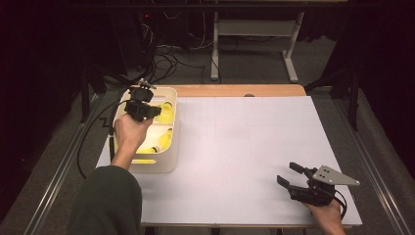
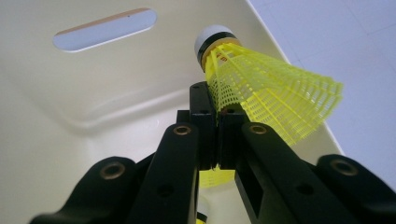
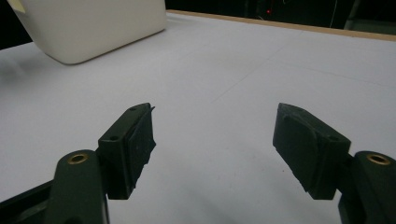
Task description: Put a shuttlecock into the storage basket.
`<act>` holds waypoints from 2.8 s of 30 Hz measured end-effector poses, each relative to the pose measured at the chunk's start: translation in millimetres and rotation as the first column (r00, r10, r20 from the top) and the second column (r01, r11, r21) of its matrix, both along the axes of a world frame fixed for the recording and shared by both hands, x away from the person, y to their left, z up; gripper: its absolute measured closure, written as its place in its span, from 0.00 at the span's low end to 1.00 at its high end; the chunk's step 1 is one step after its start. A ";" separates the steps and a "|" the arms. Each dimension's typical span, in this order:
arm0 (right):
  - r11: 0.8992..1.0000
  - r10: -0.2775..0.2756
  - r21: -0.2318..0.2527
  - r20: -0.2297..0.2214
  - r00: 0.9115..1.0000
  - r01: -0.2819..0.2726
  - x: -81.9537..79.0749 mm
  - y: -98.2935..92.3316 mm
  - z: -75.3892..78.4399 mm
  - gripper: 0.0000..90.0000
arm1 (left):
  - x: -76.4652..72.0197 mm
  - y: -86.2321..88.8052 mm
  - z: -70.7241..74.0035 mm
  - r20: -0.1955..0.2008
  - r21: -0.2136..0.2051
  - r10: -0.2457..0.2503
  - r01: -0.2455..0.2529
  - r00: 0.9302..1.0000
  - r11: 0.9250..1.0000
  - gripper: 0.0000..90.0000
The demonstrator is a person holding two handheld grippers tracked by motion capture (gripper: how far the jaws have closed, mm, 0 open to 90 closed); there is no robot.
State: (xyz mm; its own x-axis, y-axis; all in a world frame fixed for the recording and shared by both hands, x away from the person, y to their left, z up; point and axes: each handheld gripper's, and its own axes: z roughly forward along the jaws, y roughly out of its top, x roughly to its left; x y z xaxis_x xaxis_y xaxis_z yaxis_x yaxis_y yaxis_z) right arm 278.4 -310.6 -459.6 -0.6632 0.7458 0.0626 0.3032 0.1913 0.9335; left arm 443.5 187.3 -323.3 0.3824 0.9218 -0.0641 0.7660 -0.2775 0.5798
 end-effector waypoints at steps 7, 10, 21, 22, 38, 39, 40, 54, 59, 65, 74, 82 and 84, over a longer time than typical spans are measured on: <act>1.000 0.002 0.001 0.001 1.000 -0.002 0.0 0.1 0.1 0.33 | 4.6 3.6 -4.6 -0.008 0.005 0.020 -0.020 1.000 1.000 0.98; 1.000 0.003 0.002 0.001 1.000 -0.003 0.0 0.2 0.1 0.33 | 6.6 5.6 -7.6 -0.018 0.003 0.029 -0.028 0.999 1.000 0.98; 1.000 0.000 0.000 0.004 1.000 0.000 -0.5 0.4 0.4 0.33 | 12.0 9.9 -15.1 -0.046 -0.004 0.047 -0.048 0.998 0.999 0.98; 1.000 0.001 0.000 0.004 1.000 -0.001 -0.5 0.4 0.4 0.33 | 12.4 10.0 -15.8 -0.048 -0.001 0.050 -0.050 0.998 0.999 0.98; 1.000 0.004 0.001 0.006 1.000 -0.004 -0.7 0.3 0.6 0.33 | 15.5 13.3 -23.7 -0.070 0.012 0.067 -0.066 0.995 0.998 0.98; 1.000 0.003 0.002 0.005 1.000 -0.003 -0.6 0.3 0.6 0.33 | 15.5 13.8 -23.6 -0.072 0.013 0.067 -0.066 0.995 0.998 0.98; 1.000 0.003 0.003 0.005 1.000 -0.003 -0.5 0.4 0.5 0.33 | 15.8 14.1 -23.8 -0.076 0.018 0.068 -0.066 0.995 0.998 0.98; 1.000 0.004 0.004 0.005 1.000 -0.004 -0.3 0.4 0.6 0.33 | 15.5 15.0 -24.1 -0.091 0.003 0.066 -0.066 0.994 0.998 0.70; 1.000 0.004 0.003 0.006 1.000 -0.004 -0.2 0.6 0.6 0.33 | 12.8 14.4 -20.7 -0.075 -0.001 0.061 -0.062 0.995 0.998 0.59; 1.000 0.004 0.005 0.009 1.000 -0.004 -0.7 0.3 0.9 0.33 | 7.7 14.4 -14.0 -0.044 -0.014 0.062 -0.062 0.997 0.998 0.53; 1.000 0.003 0.007 0.007 1.000 -0.003 -0.3 0.0 0.8 0.33 | 4.4 10.2 -7.5 -0.019 -0.025 0.047 -0.047 0.999 0.999 0.46; 1.000 0.003 0.008 0.012 1.000 -0.003 -1.0 -0.2 1.4 0.33 | 0.4 4.6 -1.1 0.015 -0.012 0.031 -0.030 0.999 0.999 0.45; 1.000 0.003 0.007 0.012 1.000 -0.003 -0.9 -0.1 1.3 0.33 | -0.5 3.0 0.1 0.024 -0.015 0.024 -0.024 0.999 1.000 0.45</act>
